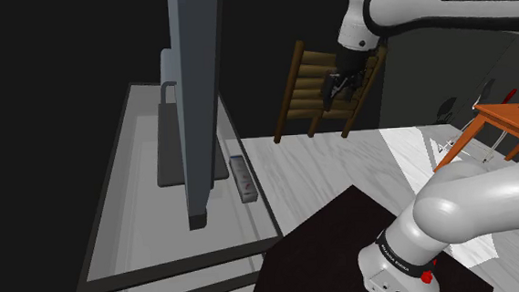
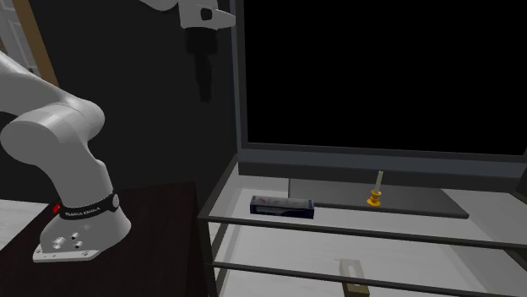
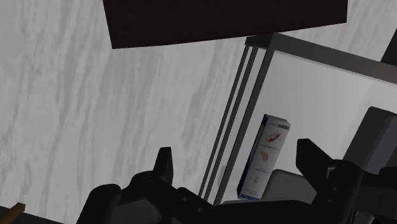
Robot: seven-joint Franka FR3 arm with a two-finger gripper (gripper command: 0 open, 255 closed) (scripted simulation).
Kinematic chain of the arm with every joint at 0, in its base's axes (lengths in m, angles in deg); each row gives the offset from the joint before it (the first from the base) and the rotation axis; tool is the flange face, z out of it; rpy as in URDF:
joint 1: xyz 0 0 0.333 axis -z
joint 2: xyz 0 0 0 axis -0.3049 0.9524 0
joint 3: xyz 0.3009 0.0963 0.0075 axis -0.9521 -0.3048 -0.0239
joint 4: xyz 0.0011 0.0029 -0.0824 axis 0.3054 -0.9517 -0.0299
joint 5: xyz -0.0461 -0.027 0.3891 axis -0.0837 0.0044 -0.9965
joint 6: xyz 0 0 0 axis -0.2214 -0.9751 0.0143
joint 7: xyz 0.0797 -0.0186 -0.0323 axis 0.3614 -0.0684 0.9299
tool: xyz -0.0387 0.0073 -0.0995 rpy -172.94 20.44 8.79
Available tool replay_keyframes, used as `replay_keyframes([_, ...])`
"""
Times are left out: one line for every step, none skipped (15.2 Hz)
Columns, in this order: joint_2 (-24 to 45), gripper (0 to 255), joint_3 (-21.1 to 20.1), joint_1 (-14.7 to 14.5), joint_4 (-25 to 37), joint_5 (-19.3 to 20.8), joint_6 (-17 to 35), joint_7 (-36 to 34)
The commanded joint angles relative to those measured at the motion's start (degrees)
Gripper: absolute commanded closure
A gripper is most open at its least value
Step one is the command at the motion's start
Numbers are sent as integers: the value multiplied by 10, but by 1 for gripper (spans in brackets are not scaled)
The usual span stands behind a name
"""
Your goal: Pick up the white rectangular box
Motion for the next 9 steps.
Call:
replay_keyframes([20,0,-6,-2,-22,-5,43,-12])
replay_keyframes([33,0,-7,-3,-29,-7,64,-16])
replay_keyframes([48,0,-9,-3,-35,-8,84,-20])
replay_keyframes([63,0,-10,-3,-41,-10,105,-24])
replay_keyframes([79,0,-12,-3,-45,-11,126,-27])
replay_keyframes([95,0,-14,-3,-49,-12,146,-31])
replay_keyframes([113,0,-15,-3,-52,-13,167,-35])
replay_keyframes([131,0,-17,-3,-54,-14,187,-39])
replay_keyframes([150,0,-19,-3,-55,-14,208,-43])
